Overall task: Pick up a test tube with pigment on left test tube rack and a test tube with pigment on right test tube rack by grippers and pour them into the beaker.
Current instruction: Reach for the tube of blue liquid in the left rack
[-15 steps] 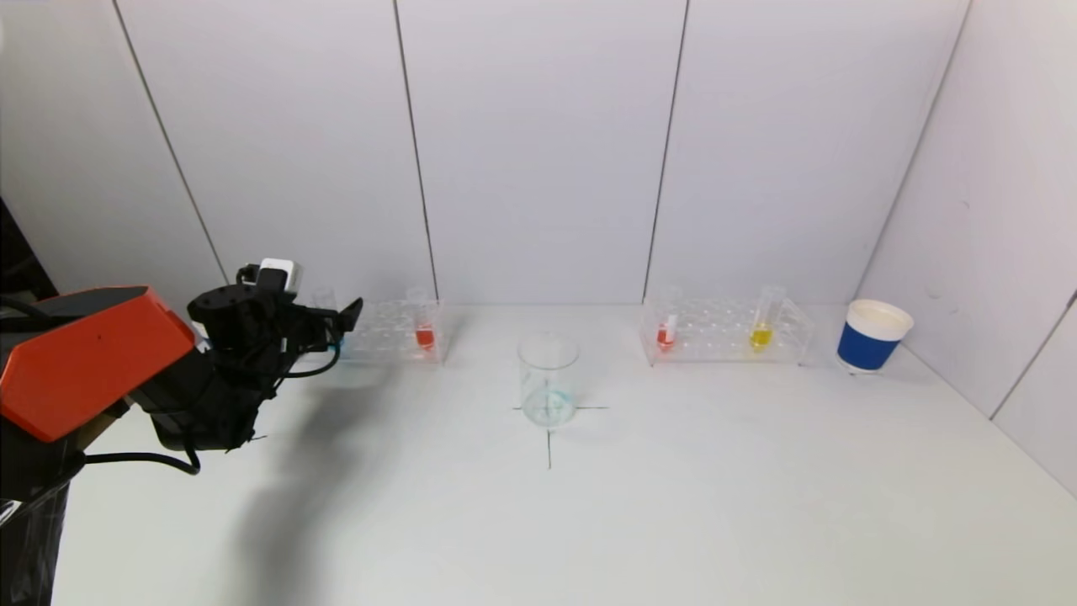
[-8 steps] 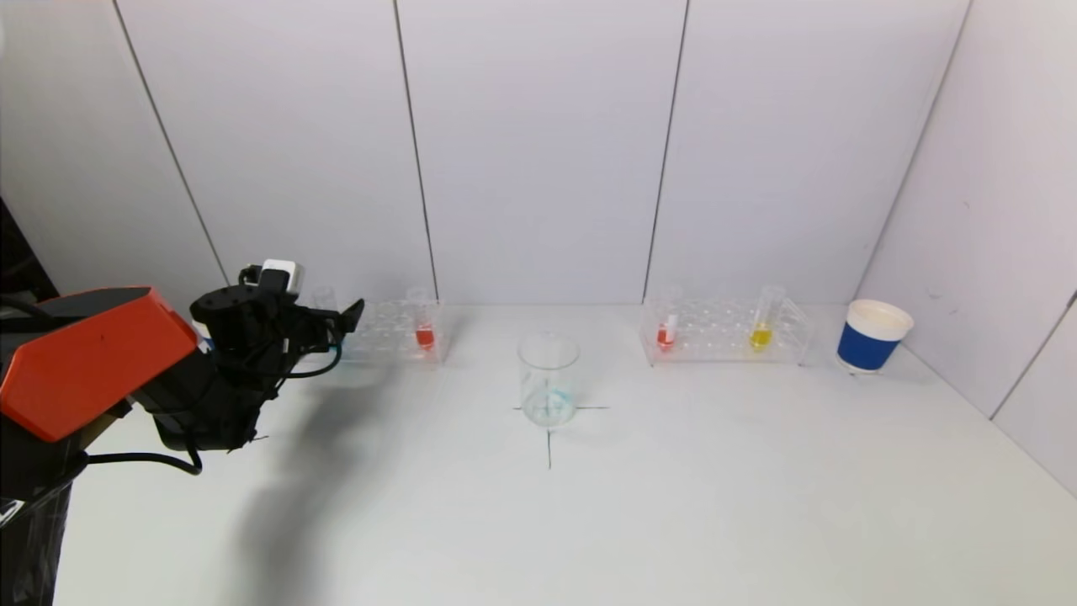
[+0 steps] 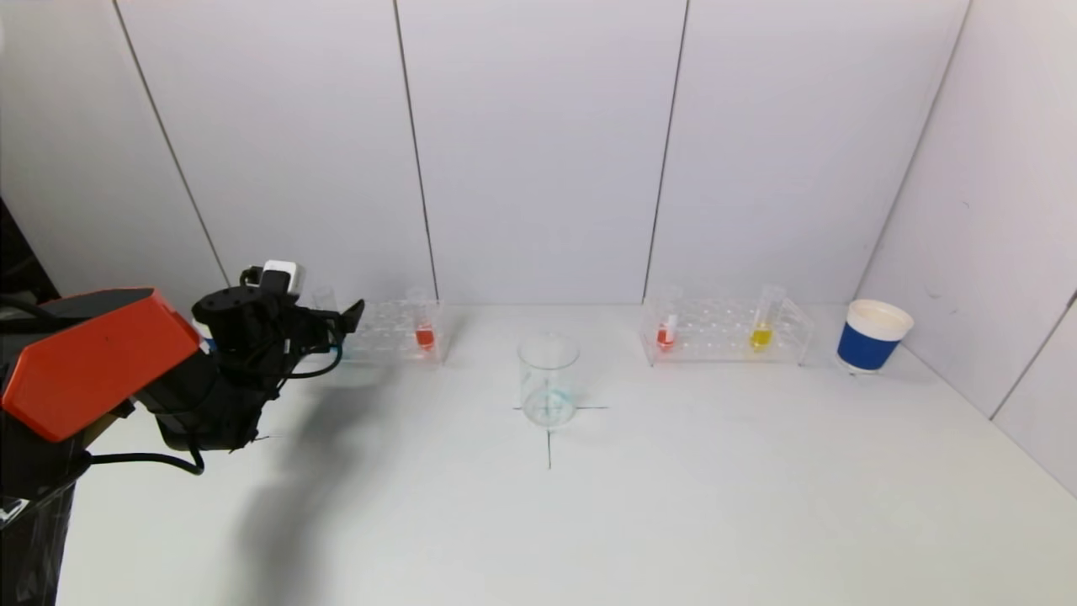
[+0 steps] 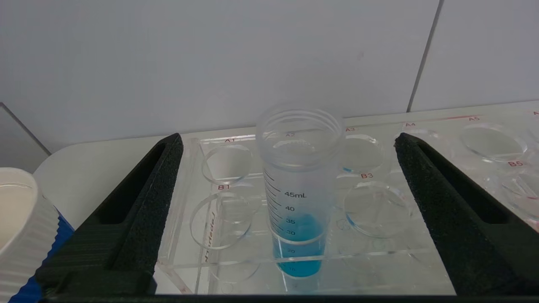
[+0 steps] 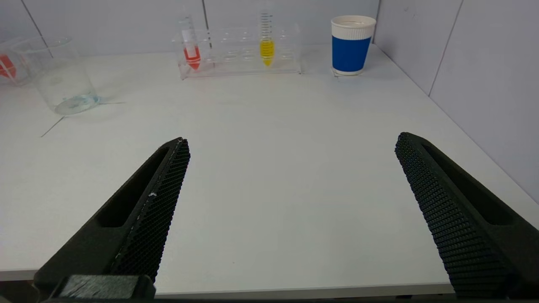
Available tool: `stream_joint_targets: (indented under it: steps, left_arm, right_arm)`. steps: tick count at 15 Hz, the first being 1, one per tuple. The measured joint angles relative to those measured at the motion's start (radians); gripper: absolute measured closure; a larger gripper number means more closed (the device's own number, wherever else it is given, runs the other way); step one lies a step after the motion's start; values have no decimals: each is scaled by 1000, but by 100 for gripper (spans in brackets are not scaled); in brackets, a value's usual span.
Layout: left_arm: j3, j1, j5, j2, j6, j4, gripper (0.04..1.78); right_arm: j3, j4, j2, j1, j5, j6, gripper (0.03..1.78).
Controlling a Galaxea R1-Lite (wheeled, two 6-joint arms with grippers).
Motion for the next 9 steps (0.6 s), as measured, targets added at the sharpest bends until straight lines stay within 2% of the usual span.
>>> stream_joint_targets:
  steps: [2, 4, 9]
  left_arm:
    - [-3, 1, 0, 3, 0, 0, 18]
    - [-5, 1, 1, 4, 0, 0, 38]
    - [-7, 1, 0, 5, 1, 0, 125]
  right_arm:
    - [0, 0, 0, 0, 0, 0, 4]
    - [0, 0, 0, 0, 0, 0, 4]
    - [0, 0, 0, 0, 0, 0, 4]
